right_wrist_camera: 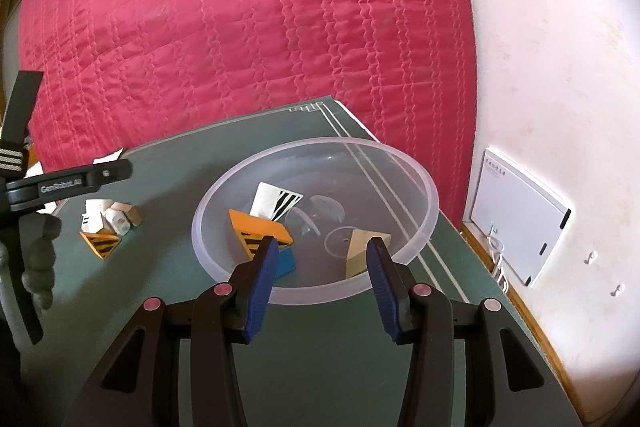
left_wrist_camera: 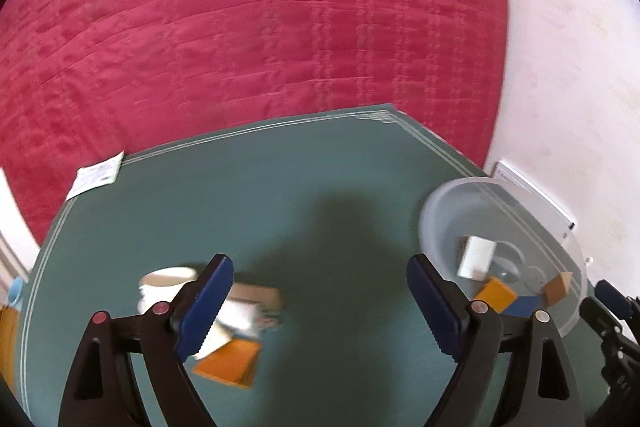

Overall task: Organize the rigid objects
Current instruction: 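Move the left tool to the white brimmed cylinder and grasp it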

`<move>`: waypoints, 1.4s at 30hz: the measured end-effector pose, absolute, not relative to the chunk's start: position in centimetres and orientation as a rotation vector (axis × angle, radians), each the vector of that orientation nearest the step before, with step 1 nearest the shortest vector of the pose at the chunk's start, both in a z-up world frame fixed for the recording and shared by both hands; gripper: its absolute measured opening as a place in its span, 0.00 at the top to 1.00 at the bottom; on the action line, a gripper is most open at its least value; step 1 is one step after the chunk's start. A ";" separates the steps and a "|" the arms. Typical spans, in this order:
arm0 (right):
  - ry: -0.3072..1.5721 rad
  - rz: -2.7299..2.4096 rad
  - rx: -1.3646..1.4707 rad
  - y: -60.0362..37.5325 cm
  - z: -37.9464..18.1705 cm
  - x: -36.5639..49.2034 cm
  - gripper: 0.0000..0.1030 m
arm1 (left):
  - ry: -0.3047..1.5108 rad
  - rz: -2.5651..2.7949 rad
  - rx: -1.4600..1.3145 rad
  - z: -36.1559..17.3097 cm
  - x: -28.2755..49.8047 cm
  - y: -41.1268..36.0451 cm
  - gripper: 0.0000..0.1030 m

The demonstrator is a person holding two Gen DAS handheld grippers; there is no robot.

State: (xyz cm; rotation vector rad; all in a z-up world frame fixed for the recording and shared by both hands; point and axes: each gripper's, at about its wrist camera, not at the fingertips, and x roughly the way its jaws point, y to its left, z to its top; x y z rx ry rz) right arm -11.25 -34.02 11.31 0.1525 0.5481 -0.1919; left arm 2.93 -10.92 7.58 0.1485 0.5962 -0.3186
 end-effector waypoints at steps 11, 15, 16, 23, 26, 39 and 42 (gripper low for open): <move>0.563 -0.171 0.124 -32.2 11.2 -11.3 0.54 | 0.599 -0.170 0.078 7.7 2.5 -3.5 0.10; 0.572 -0.158 0.113 -31.4 11.1 -11.3 0.54 | 0.613 -0.128 0.051 7.3 2.7 -1.3 0.10; 0.574 -0.155 0.111 -31.2 11.1 -11.3 0.54 | 0.619 -0.117 0.045 7.1 2.8 -0.7 0.10; 0.592 -0.125 0.096 -29.7 10.8 -11.1 0.54 | 0.651 -0.078 0.034 5.9 3.0 1.6 0.10; 0.601 -0.111 0.091 -29.2 10.7 -11.1 0.54 | 0.662 -0.074 0.031 5.5 3.1 2.2 0.10; 0.626 -0.055 0.078 -27.7 10.4 -10.8 0.50 | 0.715 -0.044 0.059 4.3 4.2 2.9 0.10; 0.629 -0.049 0.078 -27.6 10.3 -10.8 0.50 | 0.715 -0.041 0.072 4.3 4.4 2.8 0.10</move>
